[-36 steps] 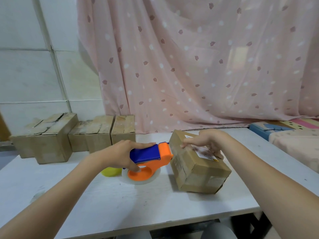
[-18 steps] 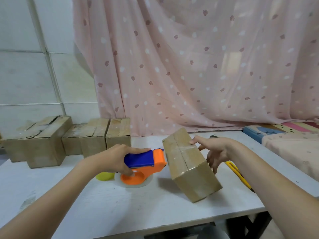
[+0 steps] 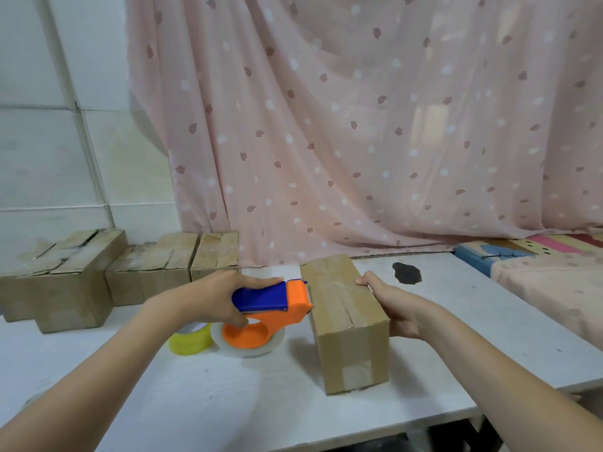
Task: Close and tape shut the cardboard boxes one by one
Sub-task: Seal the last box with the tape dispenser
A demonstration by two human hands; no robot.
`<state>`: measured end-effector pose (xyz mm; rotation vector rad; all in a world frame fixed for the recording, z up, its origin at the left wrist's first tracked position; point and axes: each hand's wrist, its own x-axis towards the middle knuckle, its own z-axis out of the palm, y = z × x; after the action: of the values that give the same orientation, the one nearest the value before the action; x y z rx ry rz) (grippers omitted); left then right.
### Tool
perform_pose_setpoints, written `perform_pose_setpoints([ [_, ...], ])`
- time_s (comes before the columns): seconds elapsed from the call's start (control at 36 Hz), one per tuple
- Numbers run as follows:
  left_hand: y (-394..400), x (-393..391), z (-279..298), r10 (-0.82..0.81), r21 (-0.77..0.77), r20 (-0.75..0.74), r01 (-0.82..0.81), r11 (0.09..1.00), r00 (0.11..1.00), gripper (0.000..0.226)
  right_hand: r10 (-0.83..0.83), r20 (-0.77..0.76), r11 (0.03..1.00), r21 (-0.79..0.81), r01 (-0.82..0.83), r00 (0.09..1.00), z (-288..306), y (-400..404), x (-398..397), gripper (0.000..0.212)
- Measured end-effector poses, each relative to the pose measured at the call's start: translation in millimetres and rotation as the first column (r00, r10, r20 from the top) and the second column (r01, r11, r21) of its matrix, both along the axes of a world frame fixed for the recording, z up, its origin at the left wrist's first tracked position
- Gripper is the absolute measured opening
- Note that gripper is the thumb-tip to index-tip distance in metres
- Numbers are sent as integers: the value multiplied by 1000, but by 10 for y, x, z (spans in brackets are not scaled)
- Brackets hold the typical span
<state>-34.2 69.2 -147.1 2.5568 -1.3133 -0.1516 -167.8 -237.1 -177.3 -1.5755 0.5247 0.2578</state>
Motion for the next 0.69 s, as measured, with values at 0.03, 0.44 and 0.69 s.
perform_pose_setpoints([
  [0.03,-13,-5,11,0,6,-2,0,1000,1000,88,10,-2,1000,-3,-10,1000,16,13,-13,50],
  [0.44,-128,-197,-96,59,6,-98,-59,998,993,90,-53,-36,982,-183,46,998,68,117,-296,49],
  [0.69,-172,-218,-68,66,33,-118,-62,998,991,92,276,117,45,-993,109,954,370,568,-265,25],
])
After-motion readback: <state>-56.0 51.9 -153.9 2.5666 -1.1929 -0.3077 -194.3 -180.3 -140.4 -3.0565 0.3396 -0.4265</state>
